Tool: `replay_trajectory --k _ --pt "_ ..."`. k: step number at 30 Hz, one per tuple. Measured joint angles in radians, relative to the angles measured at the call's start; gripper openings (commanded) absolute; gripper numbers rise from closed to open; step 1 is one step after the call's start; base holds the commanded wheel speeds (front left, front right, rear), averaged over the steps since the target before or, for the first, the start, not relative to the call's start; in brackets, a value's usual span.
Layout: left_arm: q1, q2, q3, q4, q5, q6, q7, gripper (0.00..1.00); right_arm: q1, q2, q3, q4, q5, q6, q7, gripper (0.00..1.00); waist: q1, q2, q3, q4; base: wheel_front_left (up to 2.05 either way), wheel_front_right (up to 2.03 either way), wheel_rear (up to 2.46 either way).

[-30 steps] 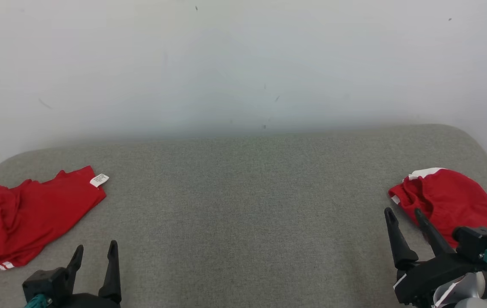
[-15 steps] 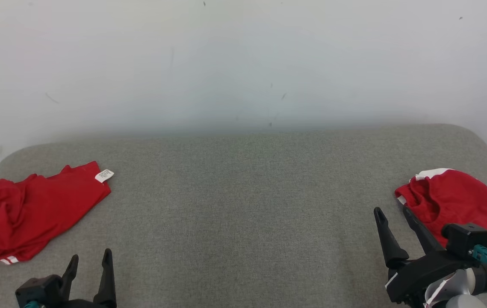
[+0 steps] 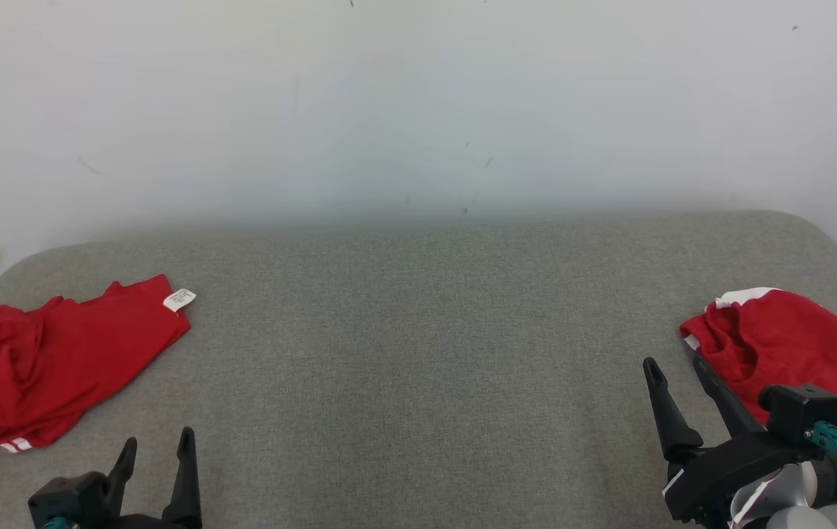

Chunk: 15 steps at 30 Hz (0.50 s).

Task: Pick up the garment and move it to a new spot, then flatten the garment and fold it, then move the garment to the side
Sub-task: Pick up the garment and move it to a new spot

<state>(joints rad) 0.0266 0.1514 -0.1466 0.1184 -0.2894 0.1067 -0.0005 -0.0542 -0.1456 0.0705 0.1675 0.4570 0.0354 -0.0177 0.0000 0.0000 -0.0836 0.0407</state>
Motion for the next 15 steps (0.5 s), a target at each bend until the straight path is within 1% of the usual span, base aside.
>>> replay_trajectory --k 8,15 --pt "-0.01 0.003 -0.016 0.001 0.016 0.0 0.001 1.0 0.008 0.0 -0.011 0.001 0.001 -0.004 -0.001 1.0 0.0 0.0 0.002 0.011 0.0 0.0 0.0" --pt "-0.017 0.002 -0.029 -0.001 0.026 0.0 0.008 1.0 0.011 0.0 -0.018 -0.007 0.009 -0.006 -0.005 1.0 0.0 0.0 0.006 0.054 0.0 0.0 0.0"
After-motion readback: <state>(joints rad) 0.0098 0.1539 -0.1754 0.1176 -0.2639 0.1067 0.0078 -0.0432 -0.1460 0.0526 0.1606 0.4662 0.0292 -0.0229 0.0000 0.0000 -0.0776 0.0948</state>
